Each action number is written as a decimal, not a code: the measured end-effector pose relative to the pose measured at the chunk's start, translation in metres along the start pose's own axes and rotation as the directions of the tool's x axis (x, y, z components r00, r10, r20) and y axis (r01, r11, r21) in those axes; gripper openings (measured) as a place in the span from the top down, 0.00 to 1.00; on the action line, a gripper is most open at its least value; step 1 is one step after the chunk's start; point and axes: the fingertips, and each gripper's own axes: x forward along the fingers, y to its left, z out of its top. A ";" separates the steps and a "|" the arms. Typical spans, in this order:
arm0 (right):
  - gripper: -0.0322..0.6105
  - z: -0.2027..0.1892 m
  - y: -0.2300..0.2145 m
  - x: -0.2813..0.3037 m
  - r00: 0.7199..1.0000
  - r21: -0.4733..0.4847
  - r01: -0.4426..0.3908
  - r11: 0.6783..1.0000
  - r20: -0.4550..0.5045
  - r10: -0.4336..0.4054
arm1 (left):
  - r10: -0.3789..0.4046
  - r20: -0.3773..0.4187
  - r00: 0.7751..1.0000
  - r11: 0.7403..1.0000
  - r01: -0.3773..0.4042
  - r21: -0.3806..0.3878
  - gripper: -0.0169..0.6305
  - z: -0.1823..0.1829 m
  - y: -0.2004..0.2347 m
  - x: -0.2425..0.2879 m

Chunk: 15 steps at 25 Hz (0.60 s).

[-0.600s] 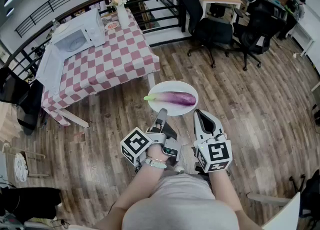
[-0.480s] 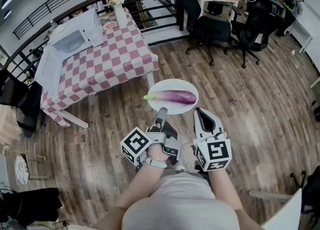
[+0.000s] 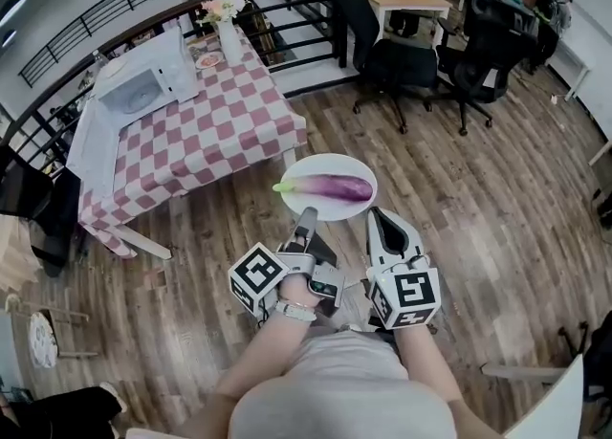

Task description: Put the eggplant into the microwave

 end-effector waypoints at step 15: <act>0.91 -0.003 0.051 0.069 0.999 0.003 -0.020 1.000 -0.045 0.020 | 0.044 0.008 0.999 0.998 -0.044 -0.036 0.94 0.083 0.013 0.014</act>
